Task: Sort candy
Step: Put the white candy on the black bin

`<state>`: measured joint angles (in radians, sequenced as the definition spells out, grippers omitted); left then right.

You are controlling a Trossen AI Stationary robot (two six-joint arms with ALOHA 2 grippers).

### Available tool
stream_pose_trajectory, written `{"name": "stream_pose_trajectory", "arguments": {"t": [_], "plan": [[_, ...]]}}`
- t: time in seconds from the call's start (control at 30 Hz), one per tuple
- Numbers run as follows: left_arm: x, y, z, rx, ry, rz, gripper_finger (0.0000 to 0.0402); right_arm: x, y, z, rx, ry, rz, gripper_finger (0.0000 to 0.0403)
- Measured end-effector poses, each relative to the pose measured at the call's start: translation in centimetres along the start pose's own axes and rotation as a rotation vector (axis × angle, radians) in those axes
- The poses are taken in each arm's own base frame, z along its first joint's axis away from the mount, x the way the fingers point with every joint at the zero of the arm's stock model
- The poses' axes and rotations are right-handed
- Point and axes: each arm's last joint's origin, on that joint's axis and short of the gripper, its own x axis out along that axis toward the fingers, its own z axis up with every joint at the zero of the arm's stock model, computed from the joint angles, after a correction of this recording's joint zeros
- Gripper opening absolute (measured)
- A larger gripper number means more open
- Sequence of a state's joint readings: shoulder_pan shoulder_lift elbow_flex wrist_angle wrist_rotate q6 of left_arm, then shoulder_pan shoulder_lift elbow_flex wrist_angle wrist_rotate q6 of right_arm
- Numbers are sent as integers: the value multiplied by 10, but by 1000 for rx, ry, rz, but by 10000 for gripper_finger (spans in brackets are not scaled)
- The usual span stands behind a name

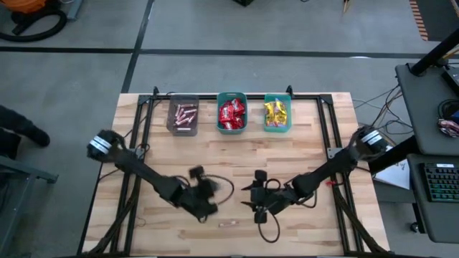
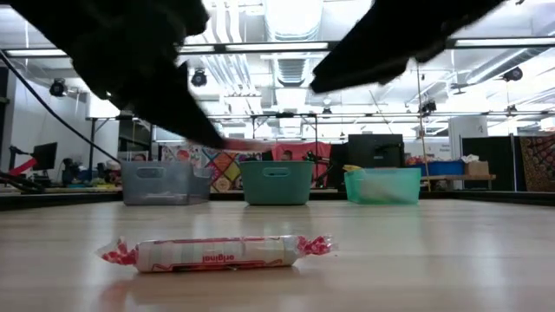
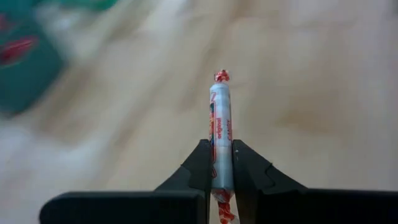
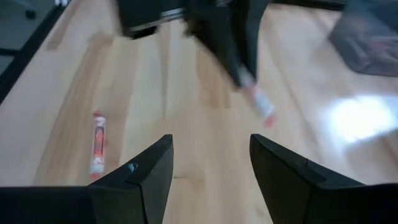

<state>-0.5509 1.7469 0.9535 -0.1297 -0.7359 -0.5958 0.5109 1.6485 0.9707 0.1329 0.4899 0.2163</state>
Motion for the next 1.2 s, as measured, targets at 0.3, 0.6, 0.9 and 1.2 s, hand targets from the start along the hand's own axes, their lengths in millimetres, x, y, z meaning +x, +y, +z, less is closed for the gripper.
{"name": "stream_pose_trajectory", "arguments": {"t": [0.3,0.6,0.9,1.2], "plan": [[-44,124,30,-128,235,442,13,-42,-19,31,94,-81,-57,203],[-33,268,45,-287,385,745,14,-45,-21,32,140,-88,-61,203],[-8,345,31,-439,450,615,79,-43,-21,26,116,-34,-75,203],[-7,324,41,-404,424,501,131,-41,-20,22,130,-7,-51,203]]}}
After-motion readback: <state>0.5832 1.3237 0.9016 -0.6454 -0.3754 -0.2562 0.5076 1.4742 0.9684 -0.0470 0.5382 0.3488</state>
